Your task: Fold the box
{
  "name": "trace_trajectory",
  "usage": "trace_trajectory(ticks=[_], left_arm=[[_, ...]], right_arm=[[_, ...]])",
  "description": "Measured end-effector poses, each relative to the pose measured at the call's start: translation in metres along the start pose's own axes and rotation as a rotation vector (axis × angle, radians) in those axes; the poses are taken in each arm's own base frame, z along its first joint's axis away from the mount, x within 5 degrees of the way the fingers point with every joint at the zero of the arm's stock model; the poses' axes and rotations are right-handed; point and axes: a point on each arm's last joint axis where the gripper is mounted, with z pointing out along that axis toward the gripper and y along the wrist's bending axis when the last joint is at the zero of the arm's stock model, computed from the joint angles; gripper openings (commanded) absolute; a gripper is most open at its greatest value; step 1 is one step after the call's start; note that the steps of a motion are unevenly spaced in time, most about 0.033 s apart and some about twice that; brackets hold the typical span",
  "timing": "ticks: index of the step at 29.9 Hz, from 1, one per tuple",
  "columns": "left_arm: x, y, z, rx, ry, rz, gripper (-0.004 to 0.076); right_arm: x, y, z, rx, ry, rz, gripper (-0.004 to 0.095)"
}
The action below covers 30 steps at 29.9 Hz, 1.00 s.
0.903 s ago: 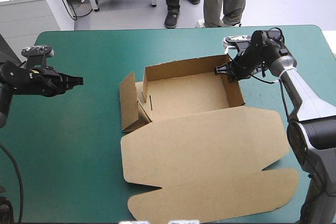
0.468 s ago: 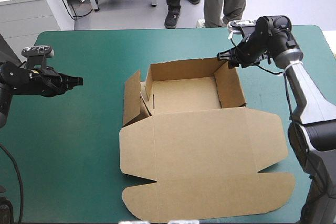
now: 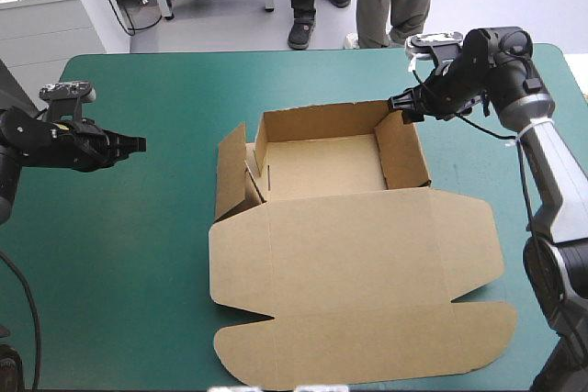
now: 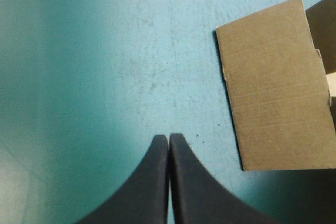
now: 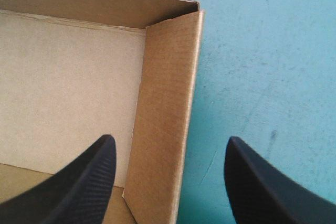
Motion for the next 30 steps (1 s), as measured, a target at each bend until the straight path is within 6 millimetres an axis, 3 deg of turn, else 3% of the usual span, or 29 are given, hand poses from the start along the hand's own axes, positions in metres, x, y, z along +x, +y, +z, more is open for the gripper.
trace_trajectory(ticks=[4, 10, 13, 17, 23, 30], left_arm=[[0.000, 0.000, 0.000, 0.001, 0.002, 0.000, -0.0008], [0.000, 0.000, 0.000, 0.001, 0.003, 0.000, -0.0008], [0.000, 0.000, 0.000, 0.001, 0.003, 0.000, -0.0008], [0.000, 0.000, 0.000, 0.003, 0.002, -0.001, -0.0008], [0.000, 0.000, 0.000, 0.004, 0.003, -0.002, -0.0008], [0.000, 0.000, 0.000, 0.004, 0.004, -0.002, -0.0008]], right_arm=[[-0.001, 0.000, 0.010, -0.010, 0.019, 0.013, 0.0566], [-0.001, -0.005, 0.048, -0.008, 0.101, 0.024, 0.0532], [0.001, -0.008, 0.073, -0.009, 0.153, 0.031, 0.0467], [0.003, -0.011, 0.096, -0.010, 0.203, 0.040, 0.0295], [0.005, -0.012, 0.110, -0.013, 0.228, 0.045, -0.0022], [0.005, -0.013, 0.110, -0.007, 0.224, 0.035, -0.0019]])
